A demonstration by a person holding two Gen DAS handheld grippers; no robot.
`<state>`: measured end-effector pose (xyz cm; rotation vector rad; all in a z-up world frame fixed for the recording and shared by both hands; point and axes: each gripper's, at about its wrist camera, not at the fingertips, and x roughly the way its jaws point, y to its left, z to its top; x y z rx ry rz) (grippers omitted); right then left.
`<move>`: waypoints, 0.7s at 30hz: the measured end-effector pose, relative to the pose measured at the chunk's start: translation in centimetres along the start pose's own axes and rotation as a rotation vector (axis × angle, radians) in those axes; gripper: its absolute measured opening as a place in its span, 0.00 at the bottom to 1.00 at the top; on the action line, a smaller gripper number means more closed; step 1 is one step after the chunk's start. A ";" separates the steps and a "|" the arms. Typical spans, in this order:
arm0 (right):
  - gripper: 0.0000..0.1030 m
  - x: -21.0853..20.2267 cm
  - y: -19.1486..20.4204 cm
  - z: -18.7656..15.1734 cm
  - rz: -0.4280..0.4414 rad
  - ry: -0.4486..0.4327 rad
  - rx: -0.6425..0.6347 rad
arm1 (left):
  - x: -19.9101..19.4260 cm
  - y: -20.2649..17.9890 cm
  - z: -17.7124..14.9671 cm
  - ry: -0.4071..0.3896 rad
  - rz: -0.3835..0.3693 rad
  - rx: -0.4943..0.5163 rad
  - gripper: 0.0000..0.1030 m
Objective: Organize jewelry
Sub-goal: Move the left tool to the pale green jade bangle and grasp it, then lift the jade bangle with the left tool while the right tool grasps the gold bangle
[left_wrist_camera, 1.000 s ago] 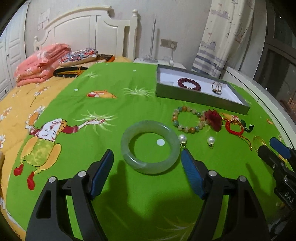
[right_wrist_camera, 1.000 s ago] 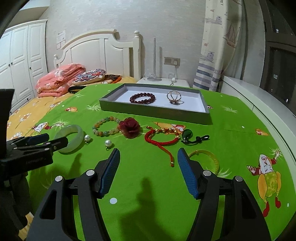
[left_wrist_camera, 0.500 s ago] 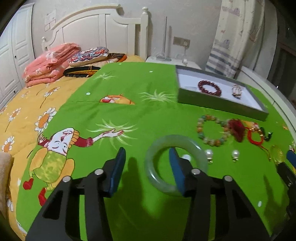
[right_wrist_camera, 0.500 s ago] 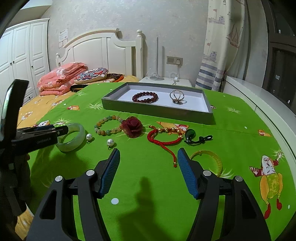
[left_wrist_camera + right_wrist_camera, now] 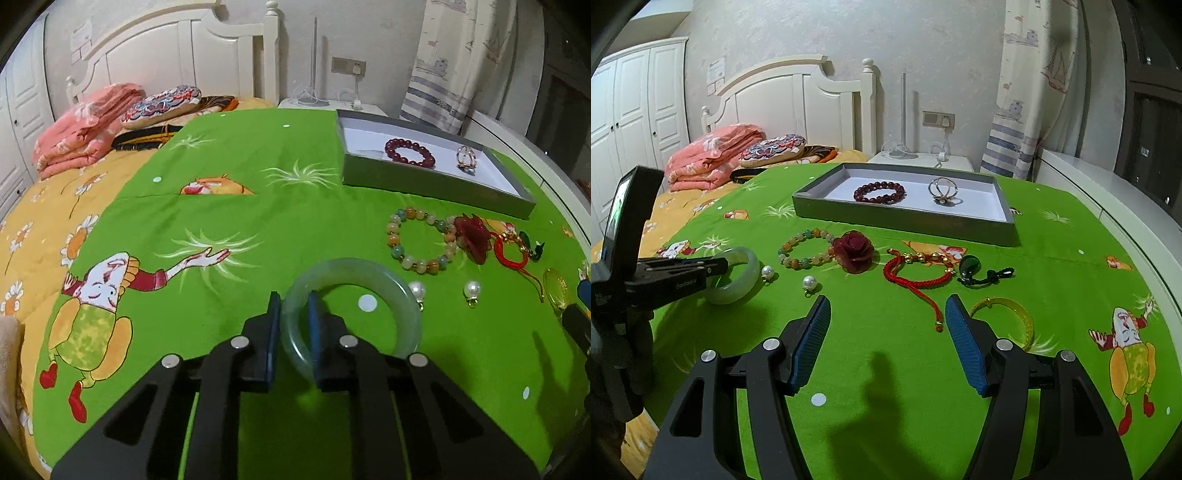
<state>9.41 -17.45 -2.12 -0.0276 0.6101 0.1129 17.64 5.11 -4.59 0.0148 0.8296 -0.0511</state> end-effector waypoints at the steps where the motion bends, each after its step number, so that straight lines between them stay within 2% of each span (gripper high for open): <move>1: 0.60 0.0 -0.2 0.0 0.001 0.002 0.006 | -0.3 -0.2 -0.1 -0.011 0.003 0.007 0.13; 4: 0.60 0.2 -0.9 0.0 0.005 0.014 0.034 | -1.0 -1.1 -0.2 -0.050 0.019 0.032 0.13; 13: 0.60 -0.1 -4.8 -0.2 -0.082 0.017 0.117 | -1.4 -3.3 -0.5 -0.064 -0.073 0.048 0.13; 17: 0.60 0.4 -6.4 -0.2 -0.130 0.067 0.125 | -1.5 -4.1 -0.5 -0.076 -0.091 0.055 0.13; 21: 0.58 1.0 -8.3 -0.5 -0.139 0.113 0.152 | -1.6 -4.7 -0.7 -0.079 -0.111 0.062 0.13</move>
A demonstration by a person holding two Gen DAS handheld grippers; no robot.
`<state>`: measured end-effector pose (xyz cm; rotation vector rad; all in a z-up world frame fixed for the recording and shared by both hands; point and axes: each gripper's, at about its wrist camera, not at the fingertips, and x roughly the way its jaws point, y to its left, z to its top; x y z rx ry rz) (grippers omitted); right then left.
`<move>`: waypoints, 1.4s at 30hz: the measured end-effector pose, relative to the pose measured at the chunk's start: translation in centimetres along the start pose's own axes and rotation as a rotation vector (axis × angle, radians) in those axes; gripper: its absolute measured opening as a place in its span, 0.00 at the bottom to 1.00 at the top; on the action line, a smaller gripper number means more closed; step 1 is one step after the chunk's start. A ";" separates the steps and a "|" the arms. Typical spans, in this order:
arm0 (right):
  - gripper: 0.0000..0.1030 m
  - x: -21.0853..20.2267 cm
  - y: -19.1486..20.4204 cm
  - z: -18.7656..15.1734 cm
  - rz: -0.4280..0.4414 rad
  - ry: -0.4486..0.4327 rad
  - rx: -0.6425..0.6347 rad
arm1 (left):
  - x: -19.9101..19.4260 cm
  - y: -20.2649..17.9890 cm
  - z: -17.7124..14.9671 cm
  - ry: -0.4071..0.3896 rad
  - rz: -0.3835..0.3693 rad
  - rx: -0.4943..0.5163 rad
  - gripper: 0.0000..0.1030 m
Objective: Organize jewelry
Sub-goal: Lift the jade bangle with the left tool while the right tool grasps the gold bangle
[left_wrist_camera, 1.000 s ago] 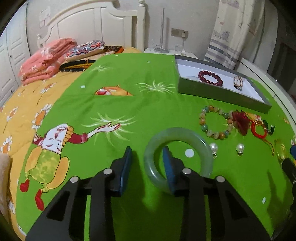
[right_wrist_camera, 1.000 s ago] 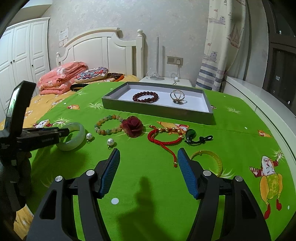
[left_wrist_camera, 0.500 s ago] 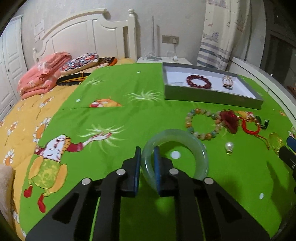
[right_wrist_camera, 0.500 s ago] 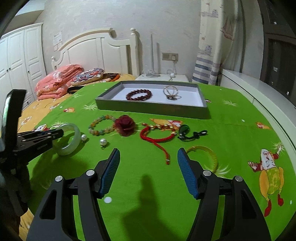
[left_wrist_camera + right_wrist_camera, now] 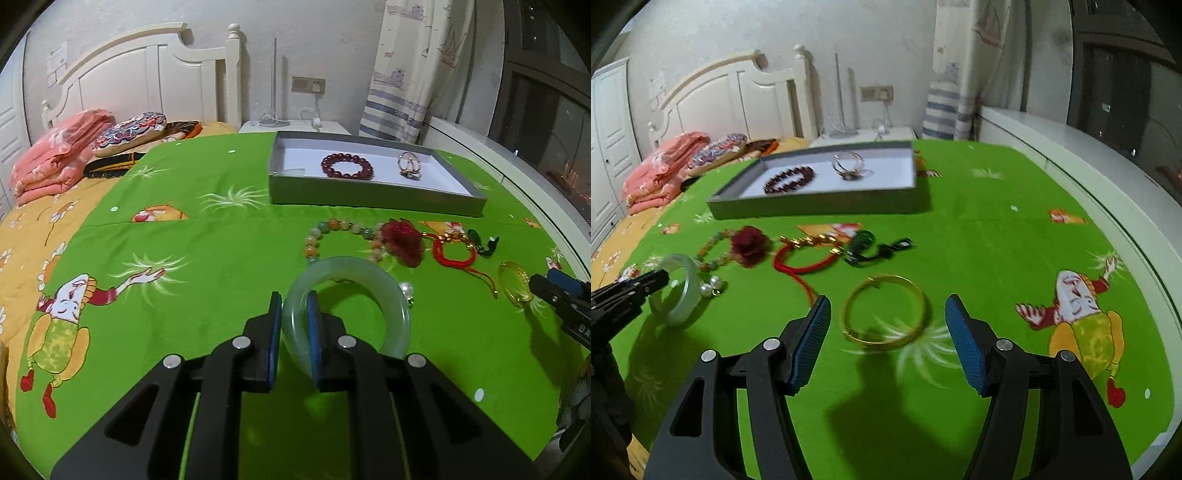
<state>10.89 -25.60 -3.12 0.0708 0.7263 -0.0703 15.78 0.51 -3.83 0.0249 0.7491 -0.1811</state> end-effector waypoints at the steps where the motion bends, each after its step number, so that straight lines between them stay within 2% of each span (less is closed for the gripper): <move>1: 0.58 0.1 -0.3 0.0 -0.008 0.009 0.001 | 0.0 -0.1 0.0 0.001 -0.001 0.003 0.13; 4: 0.54 0.8 -1.2 0.1 -0.030 0.042 0.014 | 0.0 -0.2 -0.1 0.004 -0.003 0.007 0.13; 9: 0.39 2.8 -2.2 0.4 -0.028 0.126 0.055 | 0.1 -0.4 -0.1 0.005 0.001 0.010 0.13; 13: 0.36 3.4 -1.5 0.6 -0.056 0.141 0.018 | 0.0 -0.4 -0.2 0.001 0.003 0.016 0.13; 16: 0.18 3.4 -1.0 0.6 -0.062 0.135 -0.012 | -0.1 -0.5 -0.2 -0.002 0.005 0.021 0.13; 17: 0.09 3.4 -0.9 0.6 -0.063 0.134 -0.021 | -0.1 -0.5 -0.2 -0.004 0.006 0.022 0.13; 18: 0.05 3.4 -0.7 0.6 -0.064 0.133 -0.028 | -0.1 -0.5 -0.2 -0.006 0.006 0.021 0.13; 22: 0.05 3.3 -1.0 0.5 -0.041 0.124 -0.023 | -0.3 -0.4 -0.3 -0.014 0.004 0.012 0.13; 30: 0.05 1.6 -0.7 0.4 -0.014 0.041 -0.028 | -1.0 -0.4 -0.5 -0.052 0.012 0.001 0.13; 40: 0.05 0.3 1.3 1.1 0.046 -0.073 -0.041 | -2.1 -1.0 0.1 -0.101 -0.011 -0.007 0.13; 42: 0.05 0.3 1.8 1.3 0.060 -0.074 -0.046 | -2.3 -1.4 0.3 -0.109 -0.014 0.000 0.13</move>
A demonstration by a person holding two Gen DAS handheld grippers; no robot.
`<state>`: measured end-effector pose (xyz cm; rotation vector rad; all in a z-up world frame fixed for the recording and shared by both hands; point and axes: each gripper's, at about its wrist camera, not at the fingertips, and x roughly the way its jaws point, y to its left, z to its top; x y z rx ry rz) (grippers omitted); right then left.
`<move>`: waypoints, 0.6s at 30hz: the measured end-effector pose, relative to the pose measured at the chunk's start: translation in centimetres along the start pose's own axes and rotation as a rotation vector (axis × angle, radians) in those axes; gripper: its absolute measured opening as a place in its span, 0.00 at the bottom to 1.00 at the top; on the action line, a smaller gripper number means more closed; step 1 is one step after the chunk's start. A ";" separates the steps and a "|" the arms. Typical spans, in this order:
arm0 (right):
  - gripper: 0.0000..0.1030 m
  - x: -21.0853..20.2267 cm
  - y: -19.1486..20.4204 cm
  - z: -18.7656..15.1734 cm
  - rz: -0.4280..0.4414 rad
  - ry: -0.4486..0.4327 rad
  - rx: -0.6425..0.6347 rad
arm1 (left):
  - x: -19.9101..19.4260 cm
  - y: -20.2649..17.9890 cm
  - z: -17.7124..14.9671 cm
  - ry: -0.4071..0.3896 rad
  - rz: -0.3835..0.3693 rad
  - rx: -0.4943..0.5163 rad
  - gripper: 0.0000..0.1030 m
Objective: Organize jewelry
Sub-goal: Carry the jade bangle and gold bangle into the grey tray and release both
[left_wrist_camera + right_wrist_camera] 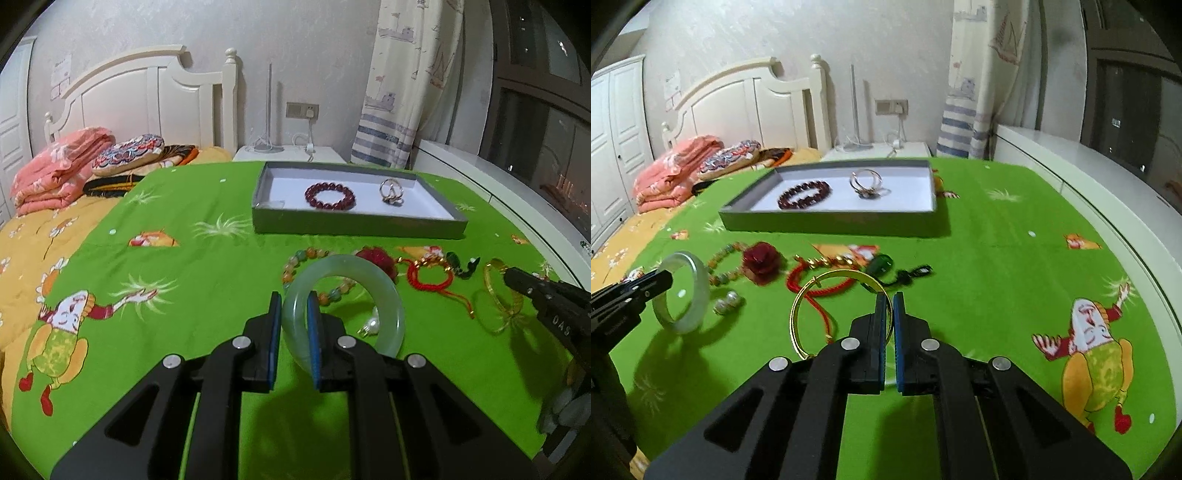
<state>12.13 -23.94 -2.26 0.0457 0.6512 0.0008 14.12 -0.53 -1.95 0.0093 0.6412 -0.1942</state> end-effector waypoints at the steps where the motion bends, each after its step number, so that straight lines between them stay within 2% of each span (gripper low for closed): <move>1: 0.05 0.0 0.1 0.1 0.003 -0.001 -0.002 | -0.1 -0.2 0.2 -0.005 -0.003 0.003 0.13; 9: 0.05 0.9 1.7 1.8 0.018 -0.018 -0.028 | 0.6 -1.2 2.6 -0.031 -0.006 -0.010 0.13; 18: 0.05 3.3 2.2 4.9 0.014 -0.049 -0.007 | 3.5 -1.3 6.5 -0.049 0.010 -0.025 0.13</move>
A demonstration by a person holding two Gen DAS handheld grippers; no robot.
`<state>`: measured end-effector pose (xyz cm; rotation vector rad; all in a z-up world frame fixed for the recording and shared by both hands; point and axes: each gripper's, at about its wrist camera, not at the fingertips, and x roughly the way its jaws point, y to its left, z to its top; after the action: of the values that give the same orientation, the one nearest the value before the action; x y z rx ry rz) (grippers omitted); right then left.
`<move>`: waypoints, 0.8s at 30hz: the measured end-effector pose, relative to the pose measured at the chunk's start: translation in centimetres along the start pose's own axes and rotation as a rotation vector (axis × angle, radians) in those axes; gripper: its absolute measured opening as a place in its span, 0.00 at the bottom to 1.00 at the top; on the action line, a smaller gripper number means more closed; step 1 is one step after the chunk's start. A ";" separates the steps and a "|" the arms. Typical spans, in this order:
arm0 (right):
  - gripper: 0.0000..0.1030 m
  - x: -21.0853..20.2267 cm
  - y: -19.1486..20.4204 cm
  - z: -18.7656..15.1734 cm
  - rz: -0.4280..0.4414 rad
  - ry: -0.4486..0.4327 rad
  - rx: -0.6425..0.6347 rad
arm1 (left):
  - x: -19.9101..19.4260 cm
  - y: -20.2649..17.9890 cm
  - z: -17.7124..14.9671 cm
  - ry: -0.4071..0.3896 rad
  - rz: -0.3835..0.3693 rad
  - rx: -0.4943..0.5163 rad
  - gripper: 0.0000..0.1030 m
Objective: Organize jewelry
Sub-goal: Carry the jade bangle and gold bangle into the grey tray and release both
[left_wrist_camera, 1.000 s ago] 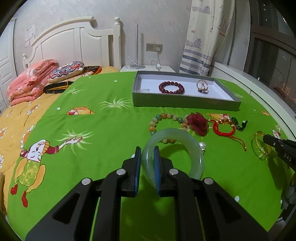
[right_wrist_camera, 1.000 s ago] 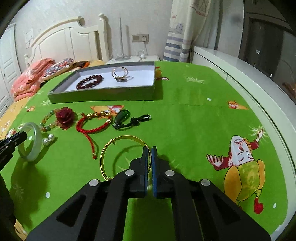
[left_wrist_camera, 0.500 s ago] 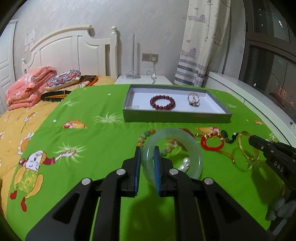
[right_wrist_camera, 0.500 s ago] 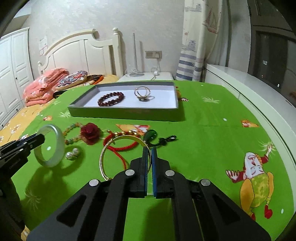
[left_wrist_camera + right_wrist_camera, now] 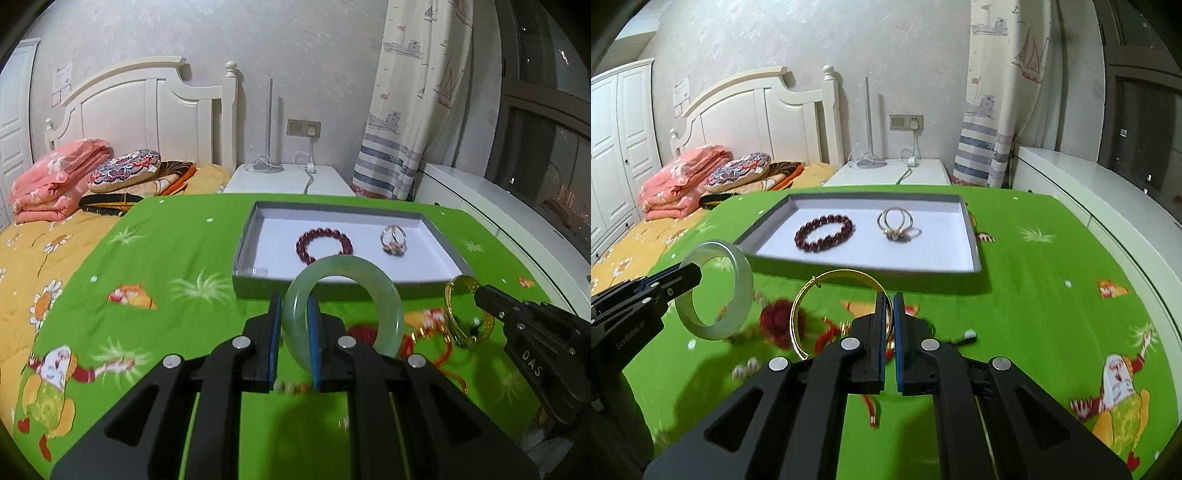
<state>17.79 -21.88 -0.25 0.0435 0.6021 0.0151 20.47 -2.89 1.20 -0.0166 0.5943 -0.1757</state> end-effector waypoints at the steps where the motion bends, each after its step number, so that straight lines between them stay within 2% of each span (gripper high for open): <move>1: 0.05 0.4 0.0 0.3 -0.002 0.000 0.003 | 0.6 -0.1 0.5 -0.003 0.006 0.000 0.13; 14: 0.05 5.2 -0.6 4.1 -0.044 0.005 0.015 | 6.3 0.0 4.1 -0.005 0.054 0.019 0.13; 24: 0.05 9.1 -1.8 6.1 -0.088 0.053 0.031 | 10.9 1.2 6.6 0.048 0.070 -0.006 0.13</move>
<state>28.74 -23.69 -0.45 0.0467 0.6565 -0.0785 33.21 -3.76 0.60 0.0026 0.6419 -0.1069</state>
